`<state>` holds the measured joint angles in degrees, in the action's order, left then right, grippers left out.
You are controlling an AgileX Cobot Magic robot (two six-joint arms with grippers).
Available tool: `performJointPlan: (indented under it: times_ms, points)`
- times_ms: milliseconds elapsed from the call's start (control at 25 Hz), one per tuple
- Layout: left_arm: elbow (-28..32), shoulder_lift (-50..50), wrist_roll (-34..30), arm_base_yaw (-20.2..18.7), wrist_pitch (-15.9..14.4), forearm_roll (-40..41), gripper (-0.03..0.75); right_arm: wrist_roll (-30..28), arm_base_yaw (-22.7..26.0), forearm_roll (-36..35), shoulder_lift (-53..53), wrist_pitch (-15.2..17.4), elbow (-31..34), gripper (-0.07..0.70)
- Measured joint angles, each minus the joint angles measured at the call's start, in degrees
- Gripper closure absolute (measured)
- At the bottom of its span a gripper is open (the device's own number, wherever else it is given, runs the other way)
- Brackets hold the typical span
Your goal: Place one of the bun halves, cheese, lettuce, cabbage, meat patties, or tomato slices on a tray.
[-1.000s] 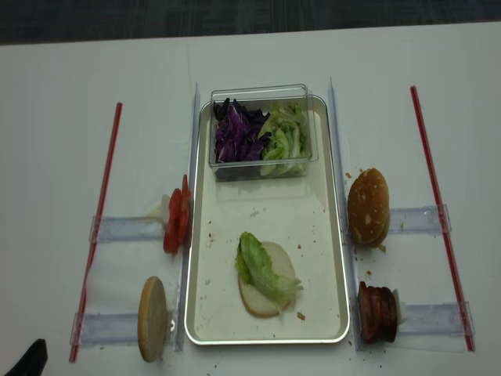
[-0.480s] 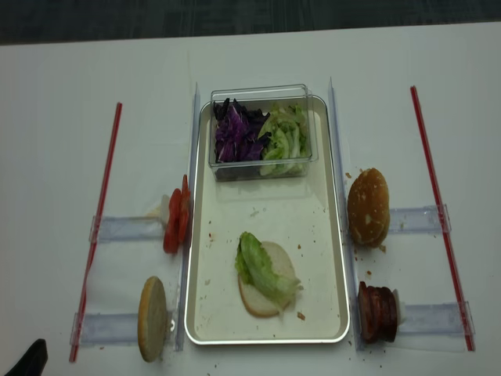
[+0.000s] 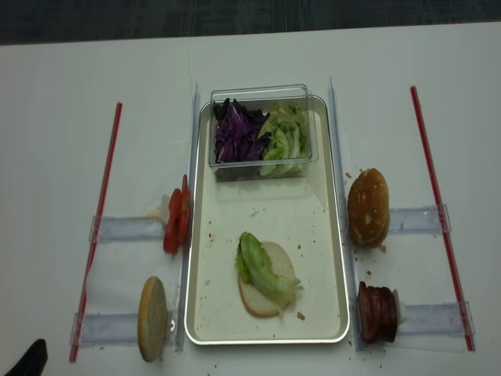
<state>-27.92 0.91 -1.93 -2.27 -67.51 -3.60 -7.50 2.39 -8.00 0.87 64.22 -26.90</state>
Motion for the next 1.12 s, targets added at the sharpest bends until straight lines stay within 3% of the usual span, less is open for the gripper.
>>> performJointPlan:
  times_ms: [1120]
  points:
    - [0.0,0.0,0.0,0.0,0.0,0.0,0.286,0.0,0.0,0.0,0.0,0.0,0.0,0.164]
